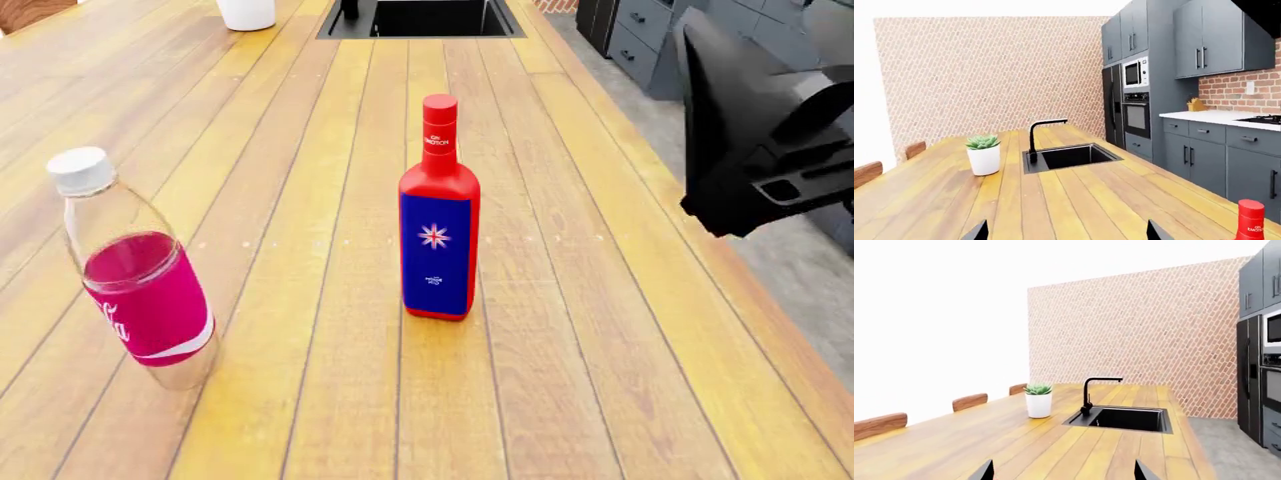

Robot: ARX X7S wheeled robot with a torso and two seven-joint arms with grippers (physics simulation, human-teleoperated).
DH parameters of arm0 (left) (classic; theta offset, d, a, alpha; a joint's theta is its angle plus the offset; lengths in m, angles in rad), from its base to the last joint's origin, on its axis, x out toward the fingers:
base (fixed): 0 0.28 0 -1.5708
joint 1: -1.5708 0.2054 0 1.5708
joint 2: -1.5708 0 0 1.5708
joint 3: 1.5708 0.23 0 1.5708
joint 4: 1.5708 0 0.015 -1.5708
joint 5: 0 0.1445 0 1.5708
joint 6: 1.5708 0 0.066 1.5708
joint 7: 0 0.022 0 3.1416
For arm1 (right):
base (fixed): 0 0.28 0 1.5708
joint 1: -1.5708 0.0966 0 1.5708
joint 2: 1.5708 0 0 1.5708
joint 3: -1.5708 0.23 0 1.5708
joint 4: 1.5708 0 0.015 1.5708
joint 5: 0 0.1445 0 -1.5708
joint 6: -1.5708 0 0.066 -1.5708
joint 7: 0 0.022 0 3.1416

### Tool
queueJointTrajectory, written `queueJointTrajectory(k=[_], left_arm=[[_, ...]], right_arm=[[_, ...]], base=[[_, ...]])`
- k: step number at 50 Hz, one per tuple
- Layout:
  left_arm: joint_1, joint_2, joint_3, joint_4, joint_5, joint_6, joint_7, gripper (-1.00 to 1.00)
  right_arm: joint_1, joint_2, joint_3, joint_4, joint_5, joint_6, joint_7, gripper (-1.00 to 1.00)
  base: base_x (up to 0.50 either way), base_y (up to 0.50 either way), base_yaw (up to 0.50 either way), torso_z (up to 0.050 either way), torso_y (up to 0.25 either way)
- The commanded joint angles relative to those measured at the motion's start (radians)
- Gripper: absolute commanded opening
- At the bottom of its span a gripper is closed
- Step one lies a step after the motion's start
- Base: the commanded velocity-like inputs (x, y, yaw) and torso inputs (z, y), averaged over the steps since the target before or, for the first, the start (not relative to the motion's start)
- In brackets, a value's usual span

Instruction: Move the drinks to the dining counter.

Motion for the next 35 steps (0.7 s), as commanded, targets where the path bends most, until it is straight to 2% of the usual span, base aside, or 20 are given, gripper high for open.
queueJointTrajectory(k=[1, 6, 10, 14, 19, 26, 35], left_arm=[[-0.012, -0.072, -0.142, -0.073, -0.081, 0.050, -0.083, 1.00], [-0.030, -0.125, -0.189, -0.116, -0.137, 0.026, -0.104, 1.00], [-0.035, -0.134, -0.224, -0.143, -0.161, -0.009, -0.120, 1.00], [-0.049, -0.194, -0.238, -0.169, -0.189, -0.008, -0.125, 1.00], [-0.055, -0.319, -0.230, -0.222, -0.189, 0.013, -0.087, 1.00], [-0.109, -0.323, -0.281, -0.259, -0.176, -0.106, -0.082, 1.00], [-0.181, -0.323, -0.349, -0.314, -0.173, -0.235, -0.081, 1.00]], right_arm=[[0.147, 0.048, -0.023, 0.050, 0.055, -0.005, 0.092, 1.00], [0.293, 0.088, -0.074, 0.069, 0.136, 0.013, 0.155, 1.00], [0.388, 0.098, -0.116, 0.089, 0.173, 0.033, 0.187, 1.00], [0.510, 0.102, -0.168, 0.137, 0.196, 0.067, 0.223, 1.00], [0.631, 0.106, -0.223, 0.194, 0.206, 0.121, 0.249, 1.00], [0.767, 0.128, -0.263, 0.267, 0.241, 0.176, 0.287, 1.00], [1.097, 0.079, -0.395, 0.427, 0.289, 0.330, 0.380, 1.00]], base=[[0.00, 0.00, 0.00, 0.000, 0.000], [0.00, 0.00, 0.00, 0.000, 0.000], [0.00, 0.00, 0.00, 0.000, 0.000], [0.00, 0.00, 0.00, 0.000, 0.000], [0.00, 0.00, 0.00, 0.000, 0.000], [0.00, 0.00, 0.00, 0.000, 0.000], [0.00, 0.00, 0.00, 0.000, 0.000]])
